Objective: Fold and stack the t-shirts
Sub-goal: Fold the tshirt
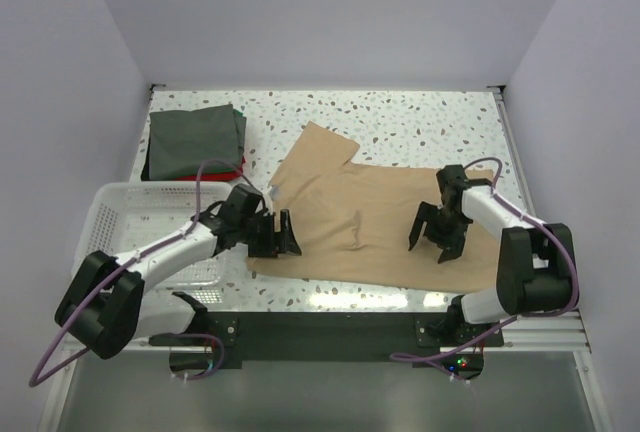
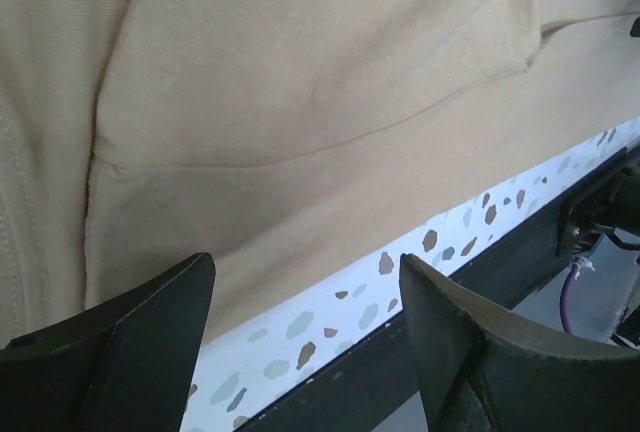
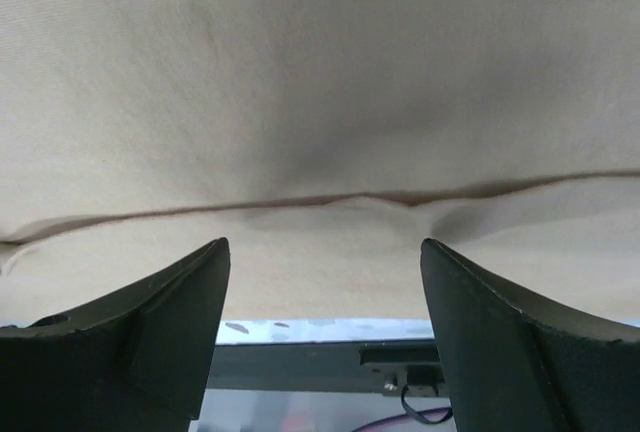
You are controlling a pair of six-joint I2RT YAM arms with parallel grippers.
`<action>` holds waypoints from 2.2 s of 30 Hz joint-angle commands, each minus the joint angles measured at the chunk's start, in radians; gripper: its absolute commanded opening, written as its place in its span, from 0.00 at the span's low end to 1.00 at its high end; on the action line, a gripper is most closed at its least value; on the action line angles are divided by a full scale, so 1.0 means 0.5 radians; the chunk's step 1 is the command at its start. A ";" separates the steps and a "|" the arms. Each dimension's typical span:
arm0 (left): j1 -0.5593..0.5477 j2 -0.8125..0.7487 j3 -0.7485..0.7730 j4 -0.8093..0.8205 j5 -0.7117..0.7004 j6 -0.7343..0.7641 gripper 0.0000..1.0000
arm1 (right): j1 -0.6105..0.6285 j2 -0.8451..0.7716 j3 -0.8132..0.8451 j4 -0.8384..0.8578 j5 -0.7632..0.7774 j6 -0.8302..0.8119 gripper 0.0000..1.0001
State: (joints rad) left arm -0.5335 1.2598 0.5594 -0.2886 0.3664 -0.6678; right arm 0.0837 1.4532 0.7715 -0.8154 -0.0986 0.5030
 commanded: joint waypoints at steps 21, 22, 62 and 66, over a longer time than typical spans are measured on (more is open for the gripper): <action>0.079 0.849 1.354 0.083 0.000 0.532 0.82 | -0.407 0.259 0.957 -0.041 0.296 -0.187 0.76; 0.082 0.882 1.342 0.108 0.025 0.523 0.81 | -0.410 0.345 0.963 -0.014 0.280 -0.193 0.76; 0.045 0.708 0.384 0.396 -0.006 0.427 0.77 | -0.499 0.499 0.552 0.155 0.231 -0.279 0.77; 0.045 0.729 0.608 0.286 -0.012 0.476 0.77 | -0.505 0.468 0.699 0.094 0.231 -0.267 0.78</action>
State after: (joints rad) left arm -0.5076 1.6207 0.7887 -0.0528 0.3893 -0.4480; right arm -0.1600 1.7317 1.0603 -0.7277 0.0265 0.3664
